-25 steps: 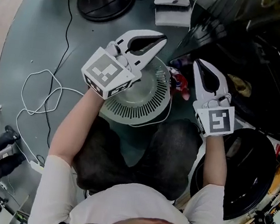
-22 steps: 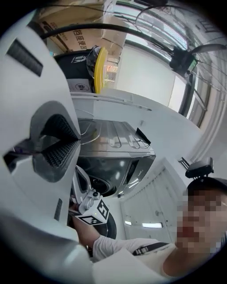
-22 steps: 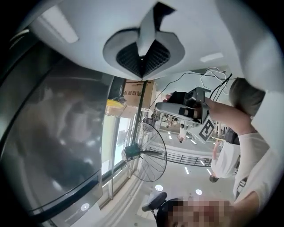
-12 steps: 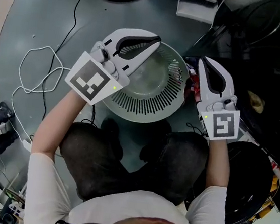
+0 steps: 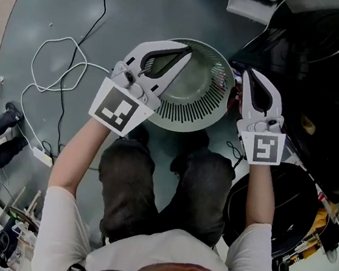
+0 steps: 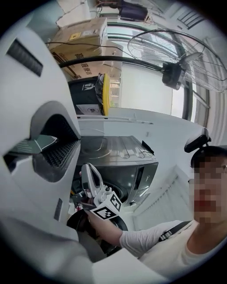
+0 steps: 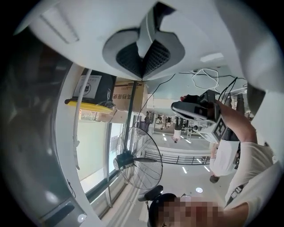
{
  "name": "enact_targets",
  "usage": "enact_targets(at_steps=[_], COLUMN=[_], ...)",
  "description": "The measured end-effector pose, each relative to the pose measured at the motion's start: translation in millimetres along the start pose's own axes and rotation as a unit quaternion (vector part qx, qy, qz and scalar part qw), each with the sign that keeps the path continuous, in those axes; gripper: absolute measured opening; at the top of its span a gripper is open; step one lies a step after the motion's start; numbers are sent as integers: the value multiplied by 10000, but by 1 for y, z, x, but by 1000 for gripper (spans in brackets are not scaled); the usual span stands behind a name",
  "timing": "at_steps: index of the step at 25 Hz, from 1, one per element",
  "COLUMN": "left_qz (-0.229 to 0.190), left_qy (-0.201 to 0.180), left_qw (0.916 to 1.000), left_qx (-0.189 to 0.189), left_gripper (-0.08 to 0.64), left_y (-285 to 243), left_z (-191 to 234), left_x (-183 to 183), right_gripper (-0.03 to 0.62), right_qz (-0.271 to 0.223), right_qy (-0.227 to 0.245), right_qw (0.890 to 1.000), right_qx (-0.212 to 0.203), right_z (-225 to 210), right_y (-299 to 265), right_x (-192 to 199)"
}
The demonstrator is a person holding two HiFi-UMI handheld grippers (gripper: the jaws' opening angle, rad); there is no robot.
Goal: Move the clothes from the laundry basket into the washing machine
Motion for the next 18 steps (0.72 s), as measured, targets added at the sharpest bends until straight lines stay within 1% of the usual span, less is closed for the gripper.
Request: enact_targets(at_steps=[2, 6, 7, 11, 13, 16, 18], left_qz=[83, 199, 226, 296, 332, 388, 478], left_qy=[-1, 373, 417, 368, 407, 579, 616], left_qw=[9999, 9991, 9988, 9985, 9980, 9973, 9969], left_qx=[-115, -64, -76, -279, -346, -215, -129], left_gripper=[6, 5, 5, 6, 6, 6, 5], left_y=[9, 27, 33, 69, 88, 116, 134], left_z=[-4, -16, -18, -29, -39, -52, -56], left_x=[-8, -33, -41, -77, -97, -130, -152], right_gripper=[9, 9, 10, 9, 9, 9, 9], right_qz=[43, 164, 195, 271, 326, 385, 465], right_qy=[-123, -435, -507, -697, -778, -913, -987], right_qw=[9999, 9988, 9984, 9972, 9964, 9950, 9939], right_qx=[-21, -125, -127, -68, -18, 94, 155], right_z=[1, 7, 8, 14, 16, 18, 20], right_y=[10, 40, 47, 80, 102, 136, 156], right_x=[-11, -36, -42, -68, -86, -124, -147])
Point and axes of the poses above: the fingertips, and each gripper's own axes: y backward along the fingers, z to its left, x out of its underside, the point moved 4 cm from there along y, backward along the fingers, and after that the axes turned 14 degrees about z, right-handed, at the moved point
